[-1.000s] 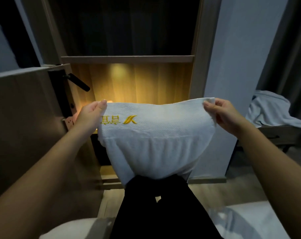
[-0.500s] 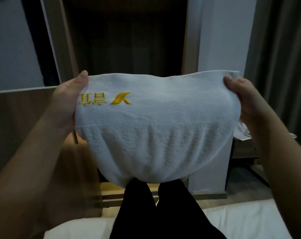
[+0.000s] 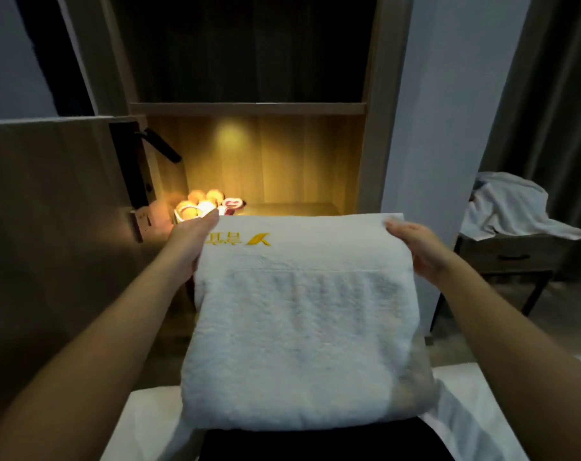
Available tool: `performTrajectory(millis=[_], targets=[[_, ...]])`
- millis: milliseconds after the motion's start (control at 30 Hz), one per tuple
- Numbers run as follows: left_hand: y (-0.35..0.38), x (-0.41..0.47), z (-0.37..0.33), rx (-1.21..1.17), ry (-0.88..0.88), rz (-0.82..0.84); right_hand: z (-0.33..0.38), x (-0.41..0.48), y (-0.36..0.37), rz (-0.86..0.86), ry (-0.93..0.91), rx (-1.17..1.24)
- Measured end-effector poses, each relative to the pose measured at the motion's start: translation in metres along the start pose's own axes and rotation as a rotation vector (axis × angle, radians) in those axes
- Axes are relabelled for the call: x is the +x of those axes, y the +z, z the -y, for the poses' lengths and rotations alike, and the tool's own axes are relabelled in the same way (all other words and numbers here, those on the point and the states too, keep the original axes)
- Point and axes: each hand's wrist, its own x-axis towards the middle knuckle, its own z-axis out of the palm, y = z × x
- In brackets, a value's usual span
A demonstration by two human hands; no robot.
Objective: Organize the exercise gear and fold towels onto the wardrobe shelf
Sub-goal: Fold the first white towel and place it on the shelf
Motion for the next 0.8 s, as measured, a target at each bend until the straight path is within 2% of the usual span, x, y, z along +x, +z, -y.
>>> performTrajectory(millis=[233, 400, 533, 667, 800], targets=[[0.002, 0.067, 0.093, 0.265, -0.346, -0.100, -0.097, 0.064, 0.006, -0.030, 0.331, -0.072], [-0.002, 0.082, 0.159, 0.331, -0.580, -0.150, -0.160, 0.092, 0.020, -0.081, 0.572, -0.163], [-0.001, 0.081, 0.194, 0.434, -0.823, -0.030, -0.189, 0.108, 0.035, -0.146, 0.704, -0.323], [0.006, 0.080, 0.215, 0.548, -0.862, -0.049, -0.201, 0.108, 0.044, -0.073, 0.766, -0.574], [0.004, 0.073, 0.226, 0.640, -0.914, -0.021, -0.208, 0.098, 0.050, -0.001, 0.795, -0.678]])
